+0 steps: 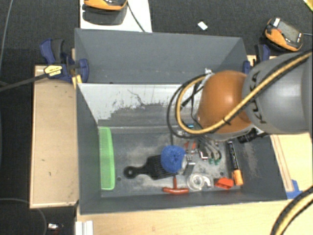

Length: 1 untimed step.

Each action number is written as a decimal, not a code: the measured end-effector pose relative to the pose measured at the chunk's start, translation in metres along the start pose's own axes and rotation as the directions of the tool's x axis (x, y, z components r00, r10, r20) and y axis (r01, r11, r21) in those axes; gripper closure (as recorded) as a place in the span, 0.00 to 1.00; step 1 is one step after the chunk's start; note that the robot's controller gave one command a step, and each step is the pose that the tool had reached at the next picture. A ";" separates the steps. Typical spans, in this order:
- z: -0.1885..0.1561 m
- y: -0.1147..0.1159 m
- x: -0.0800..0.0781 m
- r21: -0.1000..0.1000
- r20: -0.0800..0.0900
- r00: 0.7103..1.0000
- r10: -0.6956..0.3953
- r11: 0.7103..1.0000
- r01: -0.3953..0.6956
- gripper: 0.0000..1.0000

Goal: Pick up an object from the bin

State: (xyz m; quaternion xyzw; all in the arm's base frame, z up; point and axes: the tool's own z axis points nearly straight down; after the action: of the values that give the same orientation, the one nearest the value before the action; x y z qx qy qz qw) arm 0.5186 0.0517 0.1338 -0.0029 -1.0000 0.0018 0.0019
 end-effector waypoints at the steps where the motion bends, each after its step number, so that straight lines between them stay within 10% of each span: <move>1: -0.002 0.005 -0.002 -0.004 0.006 1.000 -0.005 1.000 0.005 0.00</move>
Offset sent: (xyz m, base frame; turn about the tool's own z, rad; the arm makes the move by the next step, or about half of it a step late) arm 0.0001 0.0884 -0.0244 -0.0185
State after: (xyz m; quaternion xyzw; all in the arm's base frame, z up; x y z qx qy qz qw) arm 0.5203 0.0562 0.1362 -0.0004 -1.0000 -0.0001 -0.0012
